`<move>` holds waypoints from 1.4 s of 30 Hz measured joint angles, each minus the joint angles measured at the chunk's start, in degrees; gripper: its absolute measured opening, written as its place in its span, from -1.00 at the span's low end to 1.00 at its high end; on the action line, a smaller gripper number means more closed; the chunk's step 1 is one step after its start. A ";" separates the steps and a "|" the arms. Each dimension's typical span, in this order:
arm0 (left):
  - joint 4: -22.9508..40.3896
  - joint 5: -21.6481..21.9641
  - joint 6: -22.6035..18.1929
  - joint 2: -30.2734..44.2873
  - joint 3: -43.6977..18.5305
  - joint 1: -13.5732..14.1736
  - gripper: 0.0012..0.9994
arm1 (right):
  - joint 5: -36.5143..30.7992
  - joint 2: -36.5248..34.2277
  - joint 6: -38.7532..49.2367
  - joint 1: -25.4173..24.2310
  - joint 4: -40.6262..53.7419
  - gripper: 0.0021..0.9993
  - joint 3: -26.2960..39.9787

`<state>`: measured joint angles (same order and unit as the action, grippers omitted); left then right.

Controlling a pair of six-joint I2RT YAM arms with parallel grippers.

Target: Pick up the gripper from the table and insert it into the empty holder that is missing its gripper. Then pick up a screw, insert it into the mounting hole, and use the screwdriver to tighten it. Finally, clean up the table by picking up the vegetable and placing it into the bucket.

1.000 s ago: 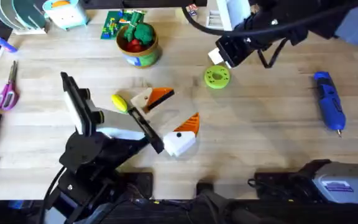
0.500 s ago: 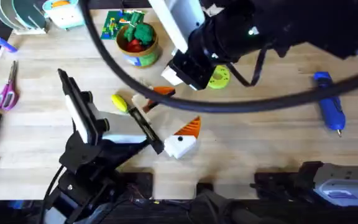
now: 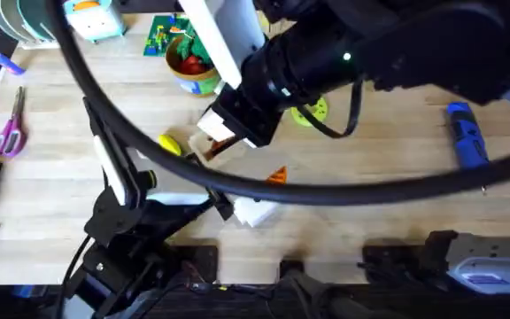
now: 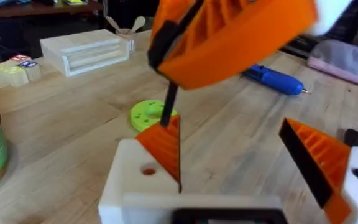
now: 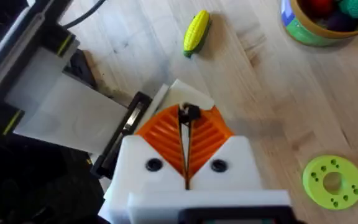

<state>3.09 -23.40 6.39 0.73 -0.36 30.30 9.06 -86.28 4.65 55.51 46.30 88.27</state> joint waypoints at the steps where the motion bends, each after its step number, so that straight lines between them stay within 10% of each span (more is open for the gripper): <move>1: 0.00 0.00 0.00 0.00 0.00 0.00 0.99 | 0.18 -0.41 -0.22 0.00 0.00 -0.99 0.02; 42: -0.02 -0.59 0.02 0.00 0.00 -0.01 0.99 | -0.90 -7.17 -0.96 0.26 -0.40 -0.99 0.92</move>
<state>3.07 -23.99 6.42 0.73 -0.36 30.29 8.15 -93.45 3.68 55.77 45.90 89.19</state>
